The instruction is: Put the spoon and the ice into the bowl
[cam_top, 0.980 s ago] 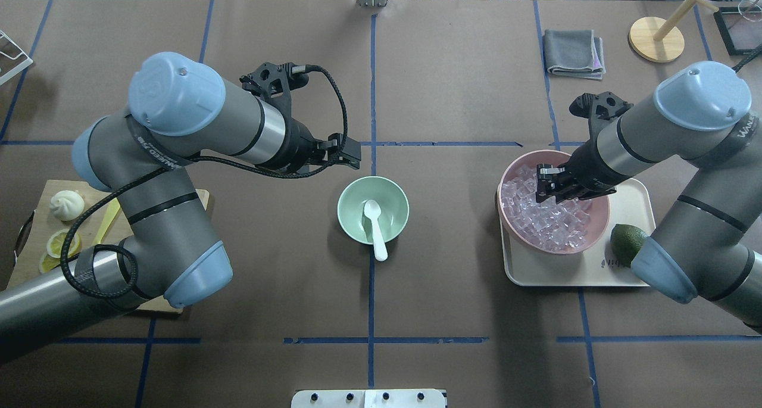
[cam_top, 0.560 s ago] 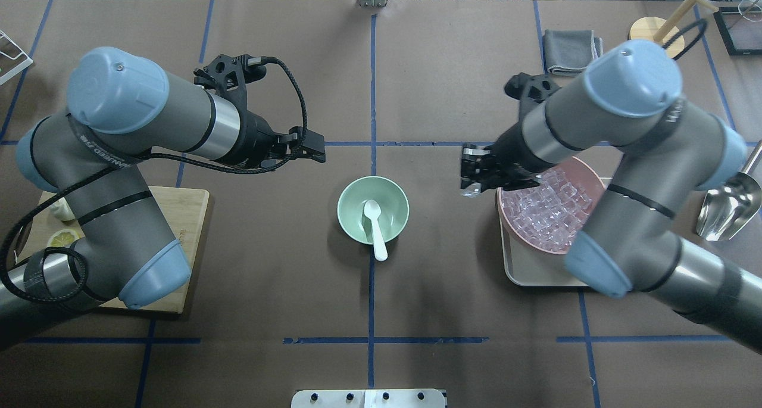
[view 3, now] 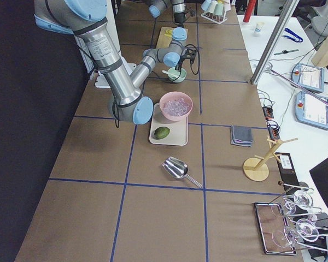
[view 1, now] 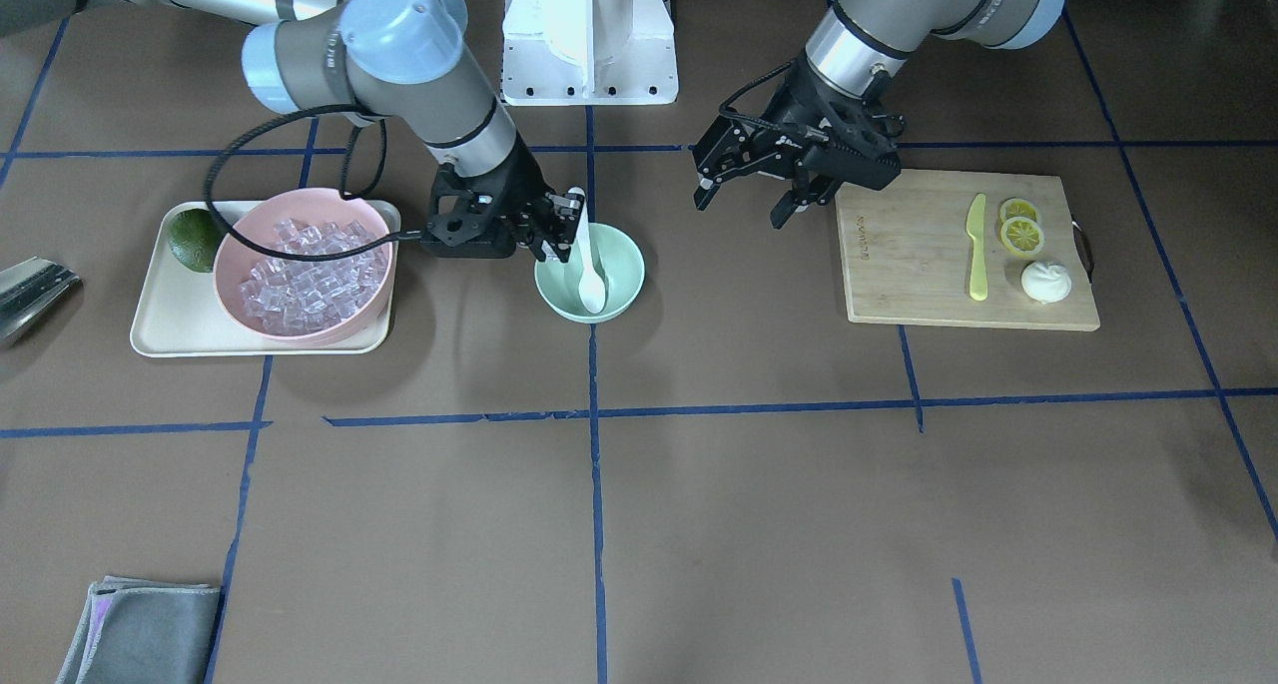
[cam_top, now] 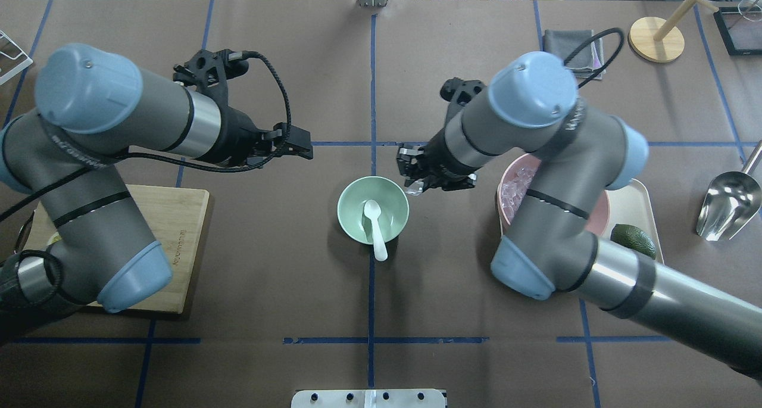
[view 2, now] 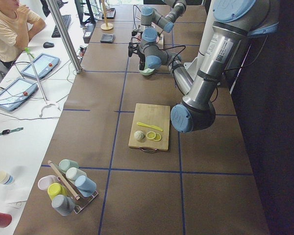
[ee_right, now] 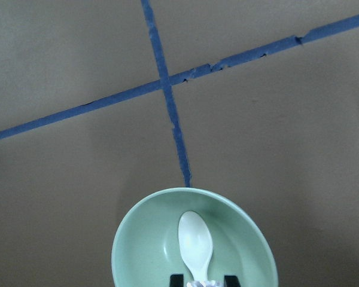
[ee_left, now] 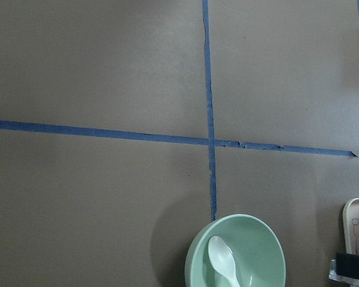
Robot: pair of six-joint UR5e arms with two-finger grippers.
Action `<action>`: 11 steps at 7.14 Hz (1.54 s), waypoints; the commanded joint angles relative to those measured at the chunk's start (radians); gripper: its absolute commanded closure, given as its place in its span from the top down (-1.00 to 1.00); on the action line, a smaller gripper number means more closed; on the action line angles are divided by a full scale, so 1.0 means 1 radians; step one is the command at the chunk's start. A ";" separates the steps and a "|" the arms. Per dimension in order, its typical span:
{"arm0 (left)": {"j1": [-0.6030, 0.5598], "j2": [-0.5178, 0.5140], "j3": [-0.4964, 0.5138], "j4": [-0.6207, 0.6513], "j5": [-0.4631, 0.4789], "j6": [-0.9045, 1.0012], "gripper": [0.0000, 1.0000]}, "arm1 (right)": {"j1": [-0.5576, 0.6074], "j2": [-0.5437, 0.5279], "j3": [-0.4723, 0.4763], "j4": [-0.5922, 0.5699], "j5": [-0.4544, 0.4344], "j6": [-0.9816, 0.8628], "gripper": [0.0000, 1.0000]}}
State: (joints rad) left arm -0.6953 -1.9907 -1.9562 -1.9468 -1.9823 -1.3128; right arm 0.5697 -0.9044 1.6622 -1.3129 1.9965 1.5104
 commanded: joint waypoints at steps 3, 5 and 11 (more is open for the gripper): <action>-0.010 0.129 -0.053 -0.007 -0.007 0.009 0.99 | -0.028 0.019 -0.004 0.000 -0.030 0.010 1.00; -0.100 0.264 -0.088 -0.007 -0.064 0.166 0.99 | 0.100 -0.104 0.133 -0.011 0.049 -0.002 1.00; -0.387 0.547 -0.040 0.006 -0.225 0.762 0.99 | 0.836 -0.722 0.234 -0.019 0.522 -0.853 1.00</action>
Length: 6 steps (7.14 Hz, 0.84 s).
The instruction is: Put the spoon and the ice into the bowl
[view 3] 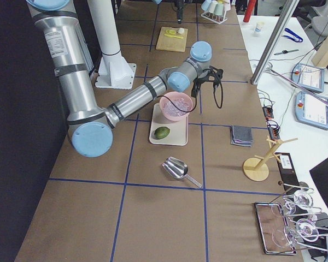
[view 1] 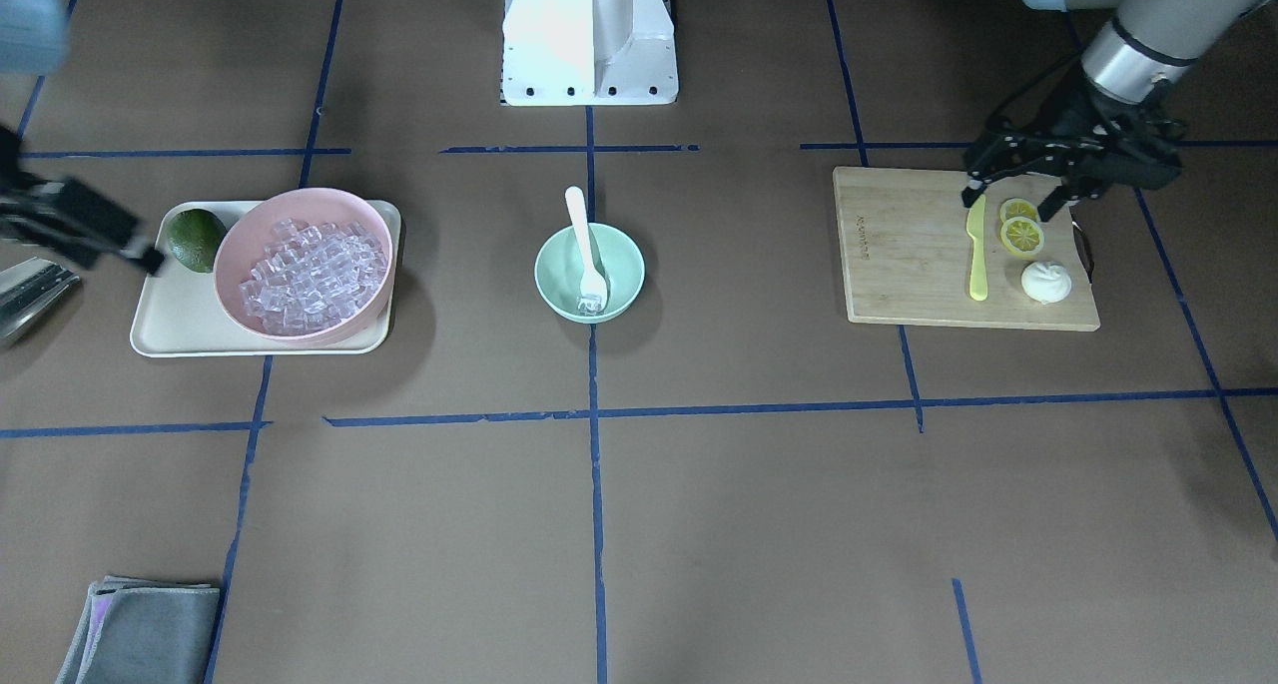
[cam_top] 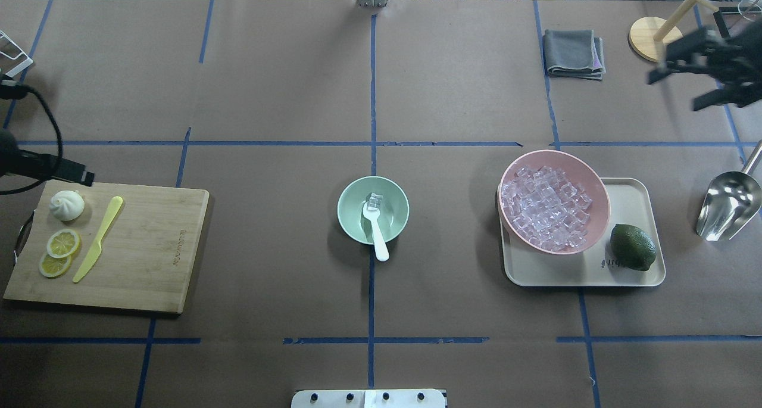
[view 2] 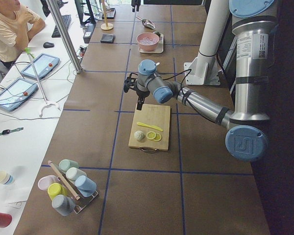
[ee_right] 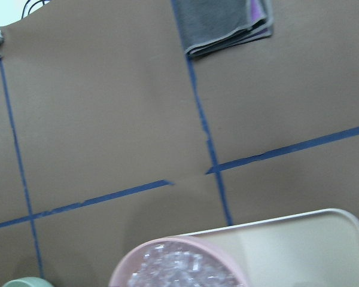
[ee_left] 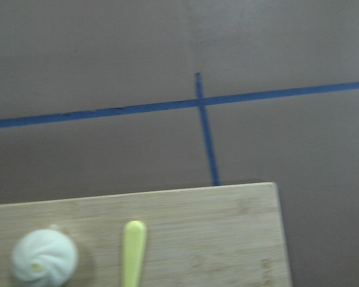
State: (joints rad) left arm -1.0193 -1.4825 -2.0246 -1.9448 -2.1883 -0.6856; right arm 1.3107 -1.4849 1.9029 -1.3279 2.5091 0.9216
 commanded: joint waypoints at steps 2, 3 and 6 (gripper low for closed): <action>-0.230 0.044 0.186 0.004 -0.092 0.417 0.99 | 0.183 -0.218 -0.144 -0.013 -0.027 -0.676 1.00; -0.345 0.030 0.284 0.004 -0.146 0.580 0.99 | 0.205 -0.213 -0.174 -0.090 -0.115 -0.864 1.00; -0.465 0.004 0.322 0.281 -0.173 0.795 0.99 | 0.212 -0.154 -0.186 -0.328 -0.207 -1.067 1.00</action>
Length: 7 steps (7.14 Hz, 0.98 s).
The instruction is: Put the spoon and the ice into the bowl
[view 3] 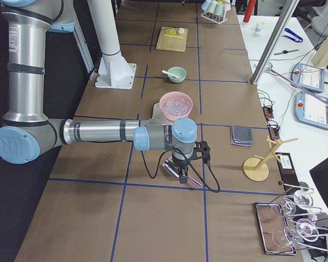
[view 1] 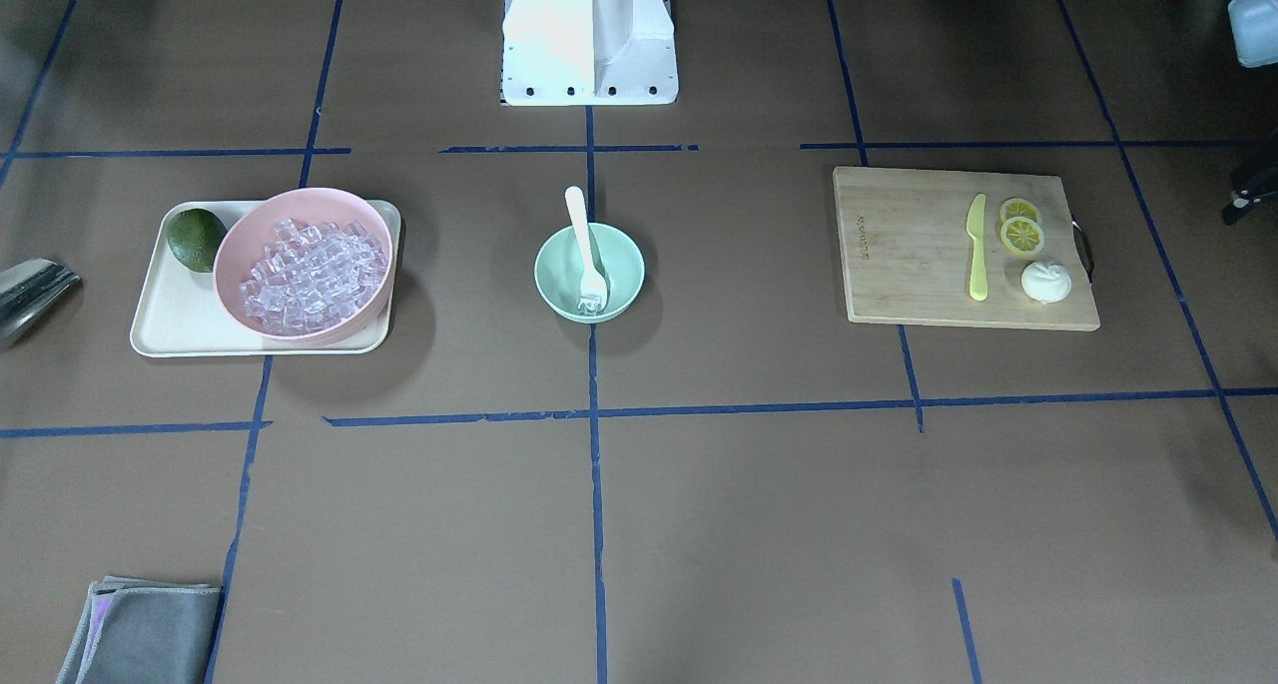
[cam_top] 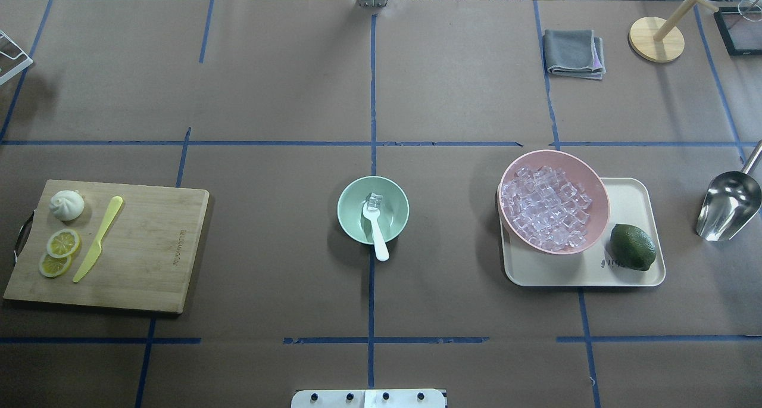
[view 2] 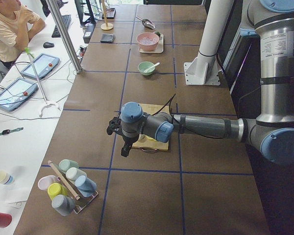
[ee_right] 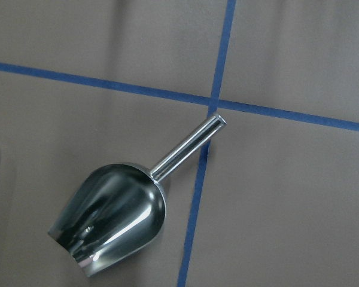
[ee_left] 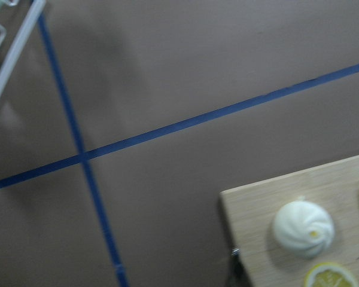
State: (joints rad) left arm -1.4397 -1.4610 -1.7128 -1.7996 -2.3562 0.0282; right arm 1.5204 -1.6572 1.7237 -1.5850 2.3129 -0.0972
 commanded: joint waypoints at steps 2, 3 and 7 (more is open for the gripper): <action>-0.070 -0.036 0.007 0.218 -0.008 0.081 0.99 | 0.003 0.019 -0.024 -0.073 0.063 -0.039 1.00; -0.068 -0.036 0.013 0.217 -0.008 0.078 0.99 | 0.003 0.019 -0.032 -0.072 0.065 -0.038 1.00; -0.070 -0.021 -0.001 0.215 -0.005 0.073 1.00 | 0.003 0.019 -0.038 -0.064 0.069 -0.039 1.00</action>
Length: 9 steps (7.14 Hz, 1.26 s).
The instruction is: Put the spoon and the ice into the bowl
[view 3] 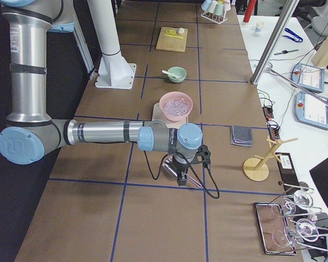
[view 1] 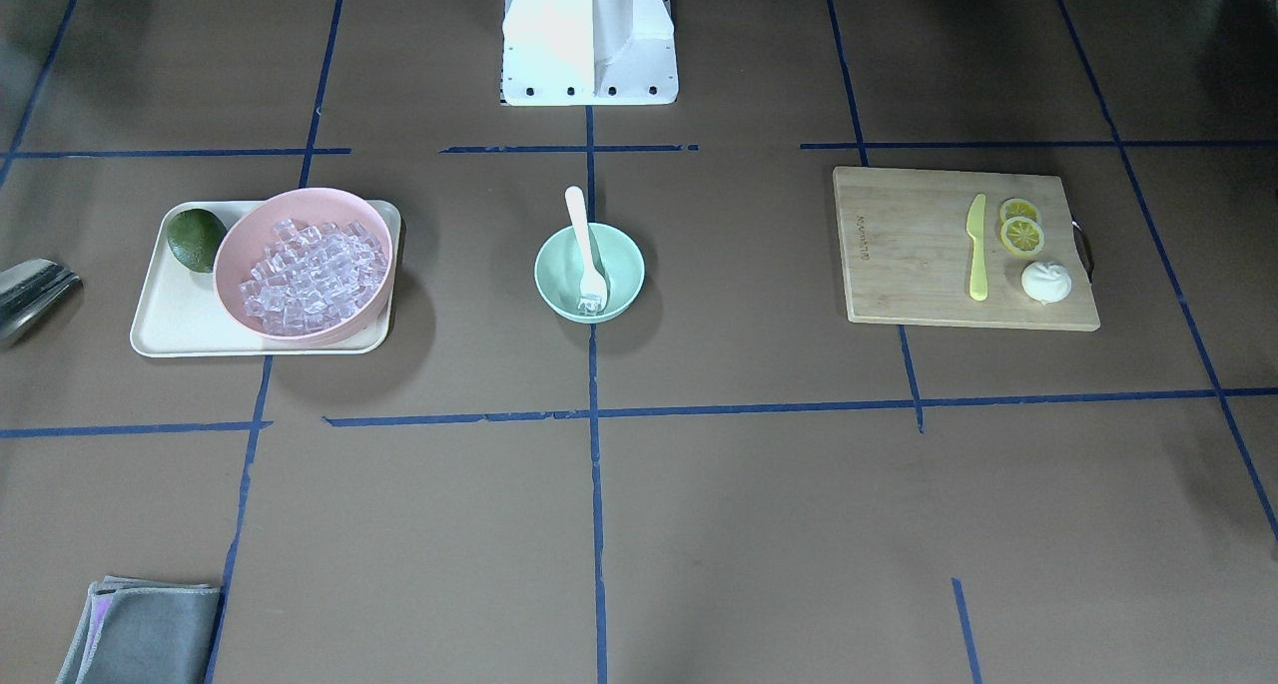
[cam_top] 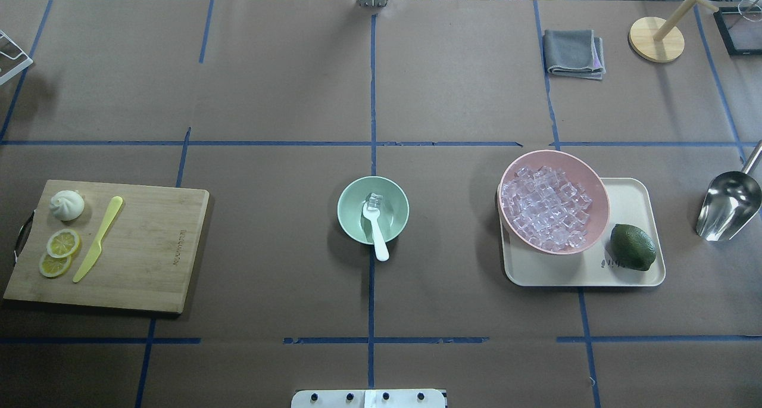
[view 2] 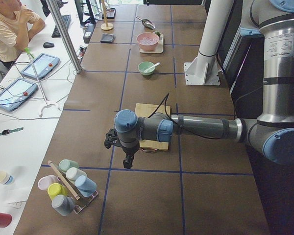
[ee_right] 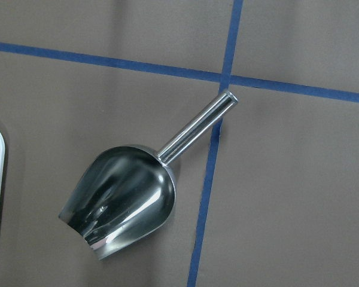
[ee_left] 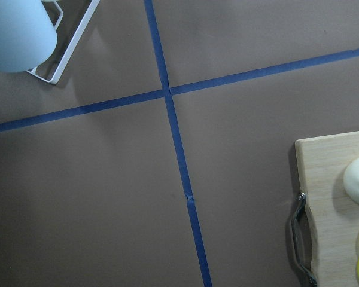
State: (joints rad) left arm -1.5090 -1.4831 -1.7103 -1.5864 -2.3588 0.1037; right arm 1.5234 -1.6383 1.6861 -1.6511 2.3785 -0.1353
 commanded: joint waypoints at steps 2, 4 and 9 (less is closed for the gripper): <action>0.001 0.018 0.001 -0.006 -0.008 0.005 1.00 | 0.000 -0.001 0.000 0.002 0.004 0.000 1.00; 0.003 0.018 -0.008 0.003 -0.010 0.005 1.00 | 0.000 -0.003 0.000 0.004 0.004 0.000 1.00; 0.009 0.012 -0.012 0.003 -0.007 0.005 1.00 | 0.000 -0.005 0.000 0.004 0.004 0.002 1.00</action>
State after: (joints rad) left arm -1.5019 -1.4701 -1.7231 -1.5831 -2.3666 0.1089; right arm 1.5232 -1.6428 1.6858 -1.6475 2.3811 -0.1336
